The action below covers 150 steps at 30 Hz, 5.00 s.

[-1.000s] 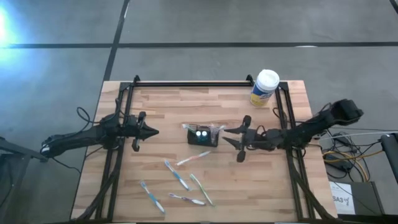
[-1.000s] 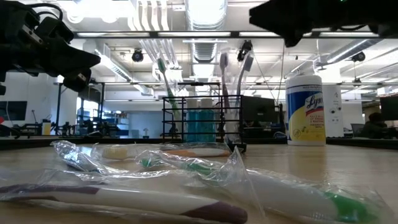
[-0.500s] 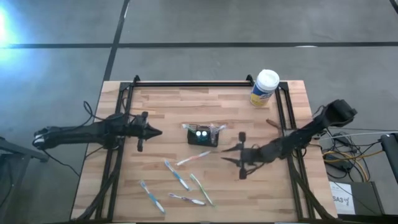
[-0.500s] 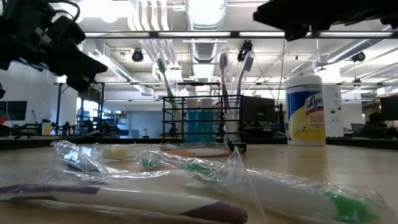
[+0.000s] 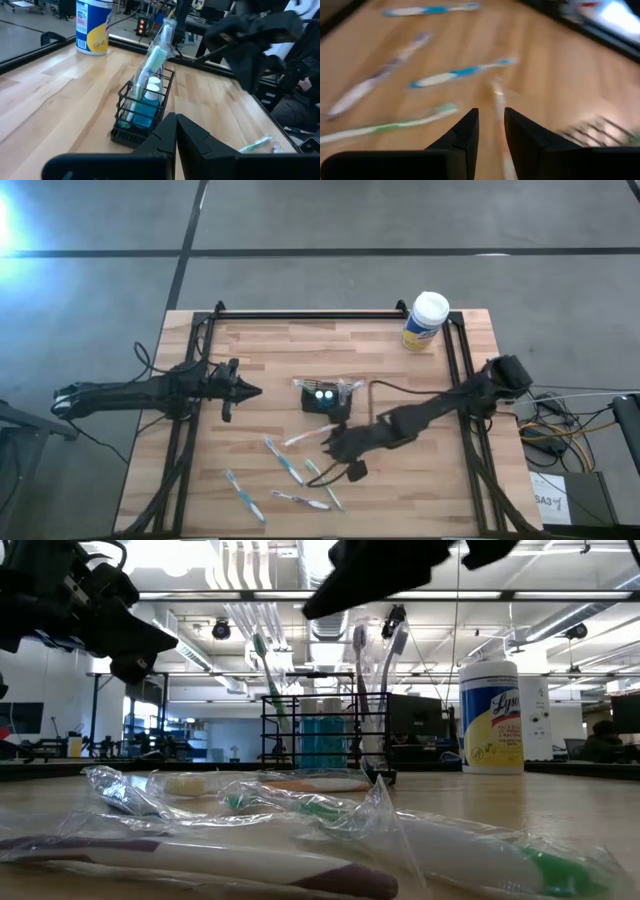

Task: Pick & Place toothbrushing station
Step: Put the orange toothbrush into the black mesh organizer

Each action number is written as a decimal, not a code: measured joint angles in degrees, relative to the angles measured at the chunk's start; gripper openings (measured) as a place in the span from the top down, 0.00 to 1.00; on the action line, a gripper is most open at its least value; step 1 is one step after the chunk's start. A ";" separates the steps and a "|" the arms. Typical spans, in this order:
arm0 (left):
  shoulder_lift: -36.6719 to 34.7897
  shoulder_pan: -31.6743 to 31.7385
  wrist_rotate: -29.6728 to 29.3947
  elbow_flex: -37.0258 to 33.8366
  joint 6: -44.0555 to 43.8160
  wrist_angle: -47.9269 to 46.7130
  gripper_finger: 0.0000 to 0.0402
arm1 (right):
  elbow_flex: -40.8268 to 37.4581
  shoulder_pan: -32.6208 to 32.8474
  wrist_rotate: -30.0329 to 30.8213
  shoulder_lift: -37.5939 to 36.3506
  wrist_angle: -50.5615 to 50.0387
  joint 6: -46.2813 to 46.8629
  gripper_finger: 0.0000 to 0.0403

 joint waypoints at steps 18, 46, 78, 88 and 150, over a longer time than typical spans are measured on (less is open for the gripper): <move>0.13 -0.04 0.51 -0.69 0.59 -0.44 0.96 | 38.06 -9.04 -11.53 27.56 -35.43 -14.00 0.66; 0.00 0.00 0.61 -3.35 0.60 0.54 0.96 | 54.79 -10.67 -9.05 37.21 -42.97 -11.29 0.57; 0.00 -0.03 0.65 -3.42 0.45 0.52 0.96 | 48.56 -10.84 2.22 37.80 -39.22 -10.72 0.62; -0.02 0.00 0.65 -3.42 0.40 0.54 0.96 | 49.75 -9.16 5.78 37.64 -38.74 -9.52 0.61; -2.99 -2.80 11.03 -3.42 3.62 10.61 0.99 | 34.61 -6.44 -5.23 2.12 -19.65 -8.54 0.98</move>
